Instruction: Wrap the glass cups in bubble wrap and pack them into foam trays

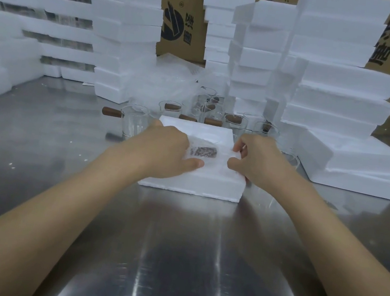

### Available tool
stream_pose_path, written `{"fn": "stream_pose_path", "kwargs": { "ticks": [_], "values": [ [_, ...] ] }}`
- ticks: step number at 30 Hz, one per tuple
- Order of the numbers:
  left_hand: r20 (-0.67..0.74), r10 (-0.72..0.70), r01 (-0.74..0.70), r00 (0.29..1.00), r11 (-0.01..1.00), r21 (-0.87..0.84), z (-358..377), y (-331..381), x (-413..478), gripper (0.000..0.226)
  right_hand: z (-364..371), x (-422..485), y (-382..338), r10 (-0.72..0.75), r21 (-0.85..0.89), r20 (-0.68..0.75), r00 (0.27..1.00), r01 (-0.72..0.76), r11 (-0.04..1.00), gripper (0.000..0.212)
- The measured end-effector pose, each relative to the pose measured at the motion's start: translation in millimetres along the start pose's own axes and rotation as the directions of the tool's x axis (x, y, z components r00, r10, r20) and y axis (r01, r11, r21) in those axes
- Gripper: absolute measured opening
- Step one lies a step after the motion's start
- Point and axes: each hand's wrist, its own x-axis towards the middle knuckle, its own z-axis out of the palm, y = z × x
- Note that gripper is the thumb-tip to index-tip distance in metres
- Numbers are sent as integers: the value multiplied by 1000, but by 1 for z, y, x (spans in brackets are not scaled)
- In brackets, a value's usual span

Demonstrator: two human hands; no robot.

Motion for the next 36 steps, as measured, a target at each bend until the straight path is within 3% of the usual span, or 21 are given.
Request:
{"fn": "stream_pose_path", "kwargs": {
  "ticks": [5,8,13,18,23,28,31,36],
  "values": [
    [-253,-133,77,958,973,-218,-4,5,-7,54,2,2,3,-37,1,-8,999,37,999,20],
    [-258,-170,69,951,931,-358,-3,11,-6,48,3,3,6,-46,9,-12,999,46,999,18],
    [-303,-157,34,940,927,-375,3,11,-5,35,3,5,9,-63,16,-11,998,63,998,18],
    [-349,-83,-8,934,968,-251,9,14,-3,20,5,6,10,-57,28,-19,998,57,998,16],
    [-371,-39,-9,928,992,-128,12,18,-4,38,6,6,9,-61,8,-23,998,61,998,16],
    [-515,-158,35,843,970,-240,8,10,-4,27,5,6,10,-67,11,-10,998,67,998,17],
    [-415,-250,56,875,903,-426,9,9,-1,29,5,6,11,-75,5,-14,997,75,997,16],
    [-378,-216,30,900,897,-441,6,7,-2,57,6,7,11,-69,6,-14,998,69,998,16]
  ]
}}
